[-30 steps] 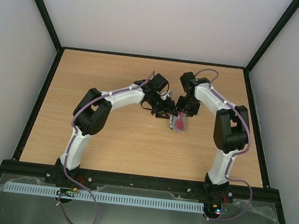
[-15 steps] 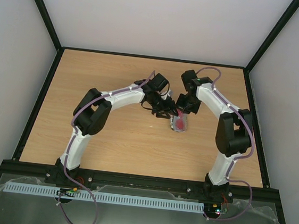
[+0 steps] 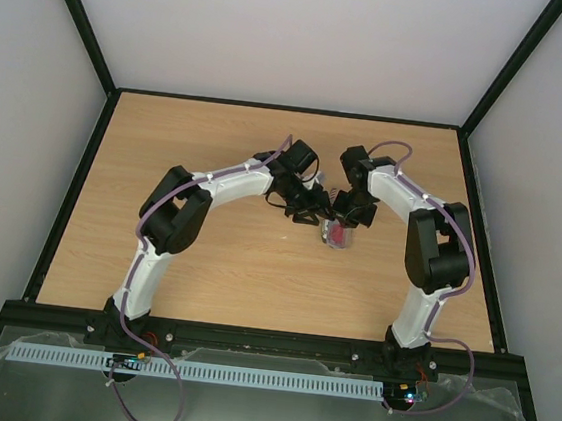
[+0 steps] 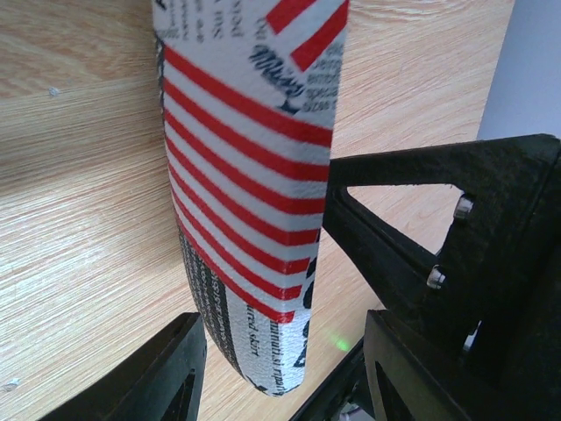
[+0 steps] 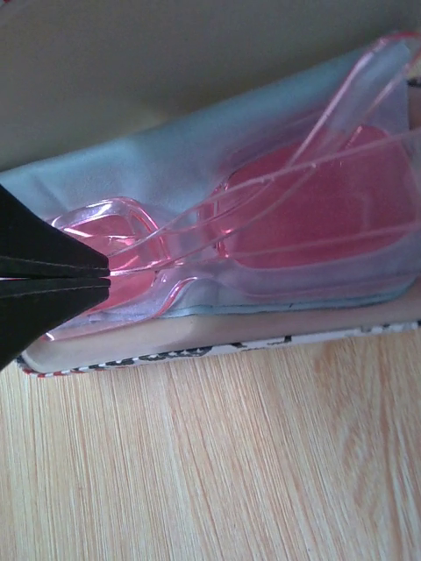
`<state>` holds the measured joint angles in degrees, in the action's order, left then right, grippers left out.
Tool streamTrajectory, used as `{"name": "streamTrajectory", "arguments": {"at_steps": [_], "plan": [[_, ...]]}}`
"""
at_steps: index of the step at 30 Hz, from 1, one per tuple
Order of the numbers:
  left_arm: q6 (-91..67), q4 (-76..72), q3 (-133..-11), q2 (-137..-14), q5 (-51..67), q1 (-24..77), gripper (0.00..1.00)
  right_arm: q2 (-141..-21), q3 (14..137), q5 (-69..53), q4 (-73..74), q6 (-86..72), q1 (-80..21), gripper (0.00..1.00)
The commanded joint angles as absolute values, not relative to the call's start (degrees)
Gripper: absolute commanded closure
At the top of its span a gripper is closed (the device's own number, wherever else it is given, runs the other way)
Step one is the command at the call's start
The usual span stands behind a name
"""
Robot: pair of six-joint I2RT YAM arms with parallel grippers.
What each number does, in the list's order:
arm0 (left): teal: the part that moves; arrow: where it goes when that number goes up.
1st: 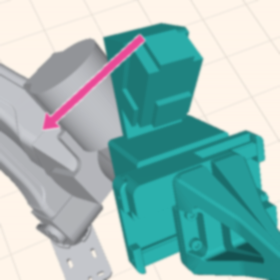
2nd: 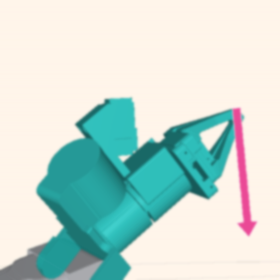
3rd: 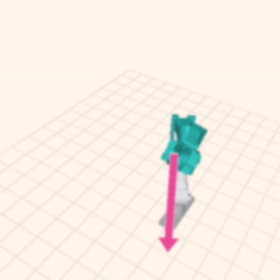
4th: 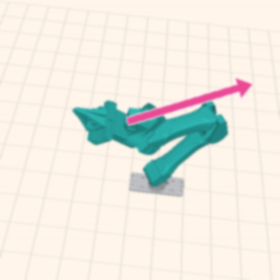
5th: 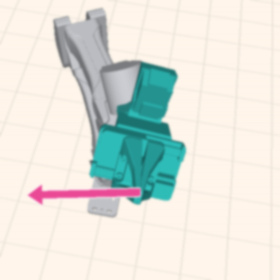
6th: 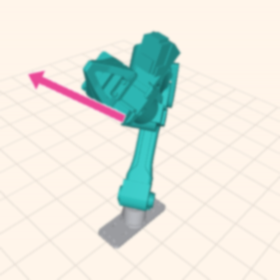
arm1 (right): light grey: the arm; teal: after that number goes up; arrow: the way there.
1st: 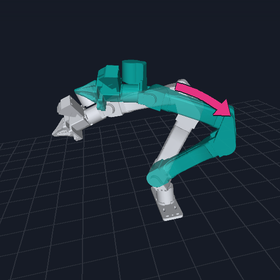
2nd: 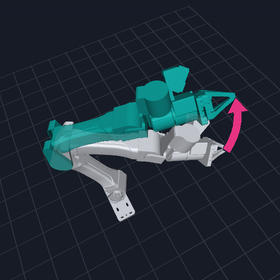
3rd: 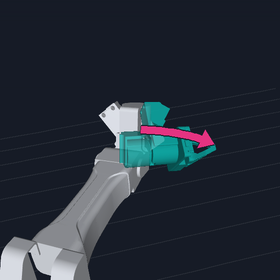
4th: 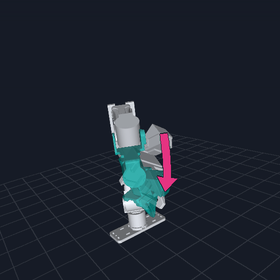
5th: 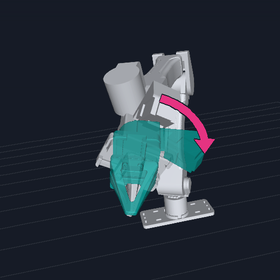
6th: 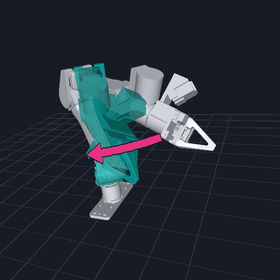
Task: Organize the sunglasses
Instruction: Adjust the sunglasses in the sunglasses case.
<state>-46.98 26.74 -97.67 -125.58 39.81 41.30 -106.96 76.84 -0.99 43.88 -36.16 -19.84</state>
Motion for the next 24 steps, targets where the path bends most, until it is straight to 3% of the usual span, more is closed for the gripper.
{"name": "streamTrajectory", "arguments": {"at_steps": [1,11,16,24], "plan": [[-46.97,27.06,-99.49,-126.01,40.34,41.66,0.48,-108.81,75.54,-1.25,44.78,-35.93,-20.15,0.99],[-46.49,27.51,-99.8,-126.03,40.34,41.48,0.48,-101.64,79.55,-1.92,47.63,-36.17,-17.35,0.97],[-46.12,28.31,-100.82,-126.63,40.4,41.24,0.48,-100.46,79.84,-3.29,46.96,-35.1,-14.64,0.74],[-45.56,29.24,-101.51,-126.74,40.34,40.78,0.48,-102.8,79.3,-7.27,43.33,-32.47,-14.74,0.69]]}}
